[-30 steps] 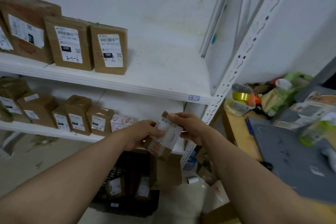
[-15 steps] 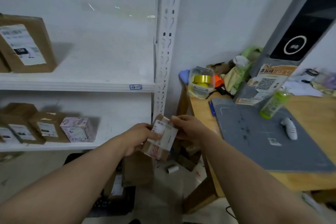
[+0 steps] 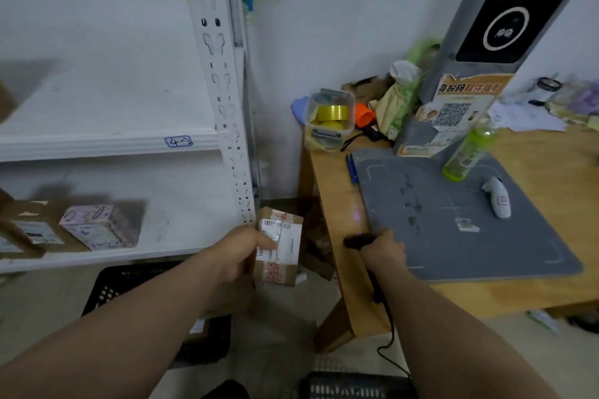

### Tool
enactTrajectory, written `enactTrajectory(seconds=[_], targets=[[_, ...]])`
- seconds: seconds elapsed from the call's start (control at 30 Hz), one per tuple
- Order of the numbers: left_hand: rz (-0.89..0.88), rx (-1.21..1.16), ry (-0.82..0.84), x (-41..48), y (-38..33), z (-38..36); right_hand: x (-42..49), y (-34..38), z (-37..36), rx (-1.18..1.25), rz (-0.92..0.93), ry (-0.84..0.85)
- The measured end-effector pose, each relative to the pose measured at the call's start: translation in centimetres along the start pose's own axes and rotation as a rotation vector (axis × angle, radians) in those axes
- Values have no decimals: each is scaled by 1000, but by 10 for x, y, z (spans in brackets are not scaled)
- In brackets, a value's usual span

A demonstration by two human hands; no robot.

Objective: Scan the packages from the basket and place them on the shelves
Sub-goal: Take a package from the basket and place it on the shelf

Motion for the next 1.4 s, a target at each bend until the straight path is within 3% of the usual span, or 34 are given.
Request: enactTrajectory(seconds=[0.3,0.43,0.57,0.7,0.83,1.0,1.17,1.27,1.4], targets=[[72,-13,66,18,6,-12,27,-15,-32,-72,46,190],[90,81,79,15,0,-8,31,-13,-43,142,29,259],[125,259,74,15,-3,-2,3,29,-48,521,147,527],[116,416,57,11,-6,-7,-41,77,-50,489,362,787],[60,523,72,8,-15,-17,-65,91,-64,410,393,929],[-18,536,63,5,-25,-20,-65,87,-71,412,376,889],[30,234,-69,7,-9,3,-56,79,-57,677,329,777],[115,97,15,6,10,-3,-58,74,-53,751,279,773],[47,72,3,4,2,-3,-59,69,-53,713,276,787]])
Point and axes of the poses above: each hand's wrist, its own x-axis towards the middle knuckle, its own z-axis out of the back of the hand, y = z × x, the point moved 10 cm from there along x, towards the middle knuckle, and after that the axes turned 8 degrees about y, right-handed, at the moved point
